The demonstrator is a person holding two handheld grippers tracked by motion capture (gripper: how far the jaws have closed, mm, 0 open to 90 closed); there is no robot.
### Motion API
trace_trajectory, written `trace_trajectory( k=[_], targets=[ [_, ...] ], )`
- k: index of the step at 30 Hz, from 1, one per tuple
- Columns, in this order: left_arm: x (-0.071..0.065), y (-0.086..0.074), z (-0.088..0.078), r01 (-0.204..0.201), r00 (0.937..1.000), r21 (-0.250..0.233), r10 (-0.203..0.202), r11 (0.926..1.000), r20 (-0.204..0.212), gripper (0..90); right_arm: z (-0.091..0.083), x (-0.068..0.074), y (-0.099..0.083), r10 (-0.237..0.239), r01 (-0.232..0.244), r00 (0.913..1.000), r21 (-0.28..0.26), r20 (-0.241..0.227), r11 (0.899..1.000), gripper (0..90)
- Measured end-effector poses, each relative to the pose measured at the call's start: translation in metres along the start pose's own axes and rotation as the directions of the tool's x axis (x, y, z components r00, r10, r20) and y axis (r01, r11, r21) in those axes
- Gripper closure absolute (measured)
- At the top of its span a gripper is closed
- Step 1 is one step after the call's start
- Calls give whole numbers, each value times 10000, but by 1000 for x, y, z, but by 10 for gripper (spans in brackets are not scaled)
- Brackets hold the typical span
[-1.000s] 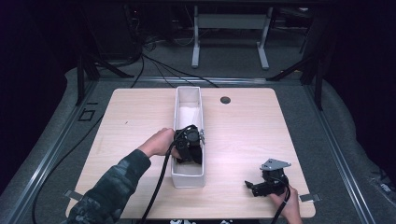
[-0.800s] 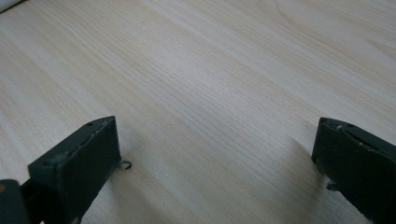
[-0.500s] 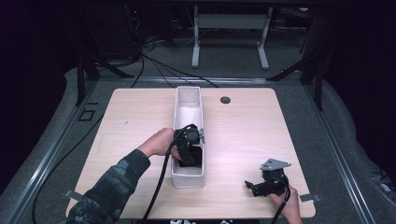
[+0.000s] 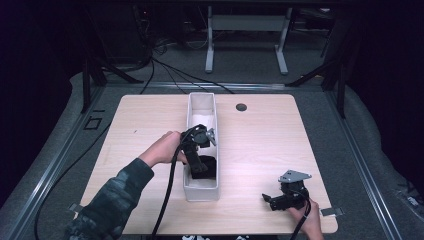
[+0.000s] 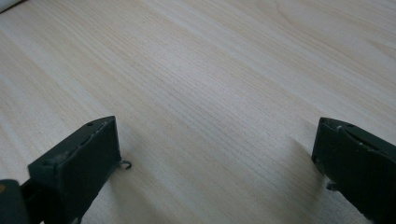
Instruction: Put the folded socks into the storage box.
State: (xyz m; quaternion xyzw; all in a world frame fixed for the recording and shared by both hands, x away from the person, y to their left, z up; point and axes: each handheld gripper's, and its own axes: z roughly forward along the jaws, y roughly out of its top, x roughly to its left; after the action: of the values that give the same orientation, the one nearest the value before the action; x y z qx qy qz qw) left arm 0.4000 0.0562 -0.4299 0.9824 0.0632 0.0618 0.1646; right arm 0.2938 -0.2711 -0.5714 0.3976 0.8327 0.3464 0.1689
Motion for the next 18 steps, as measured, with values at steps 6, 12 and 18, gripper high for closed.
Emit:
trace_trajectory(
  k=[6,12,18],
  targets=[
    [-1,-5,-23,125,9991,-363,-140,9993,-410,55,0,0,0,-10,10,10000,-2,0,10000,4],
    [-4,-19,-46,446,9952,-737,-507,9963,-838,53,0,0,0,-1,1,10000,3,3,10000,5],
    [-10,-36,-65,598,9906,-990,-713,9933,-1165,48,0,0,0,-15,15,10000,0,7,10000,4]
  ],
)
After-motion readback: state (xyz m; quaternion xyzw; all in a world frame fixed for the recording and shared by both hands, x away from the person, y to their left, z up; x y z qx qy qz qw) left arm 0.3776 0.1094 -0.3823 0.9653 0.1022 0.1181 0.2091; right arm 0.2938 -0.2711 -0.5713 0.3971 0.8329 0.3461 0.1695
